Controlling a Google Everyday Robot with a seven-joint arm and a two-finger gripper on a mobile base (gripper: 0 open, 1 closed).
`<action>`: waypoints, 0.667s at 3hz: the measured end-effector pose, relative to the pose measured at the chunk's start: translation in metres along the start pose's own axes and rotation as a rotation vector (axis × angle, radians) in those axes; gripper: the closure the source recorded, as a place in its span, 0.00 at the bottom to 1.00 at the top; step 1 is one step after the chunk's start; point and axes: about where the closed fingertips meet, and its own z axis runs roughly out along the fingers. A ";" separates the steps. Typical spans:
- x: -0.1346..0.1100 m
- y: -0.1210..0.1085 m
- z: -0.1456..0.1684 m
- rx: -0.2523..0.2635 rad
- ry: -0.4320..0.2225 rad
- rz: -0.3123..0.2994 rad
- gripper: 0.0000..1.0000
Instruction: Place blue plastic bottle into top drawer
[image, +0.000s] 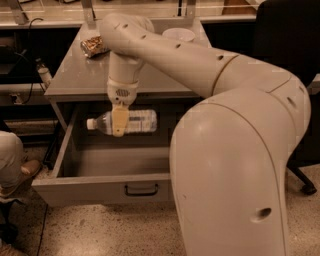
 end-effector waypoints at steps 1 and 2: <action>0.007 -0.003 0.028 0.025 -0.011 0.092 1.00; 0.023 -0.017 0.051 0.101 -0.043 0.182 1.00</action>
Offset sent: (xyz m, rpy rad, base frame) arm 0.0315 -0.0209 -0.0830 0.0715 -0.1333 -0.3468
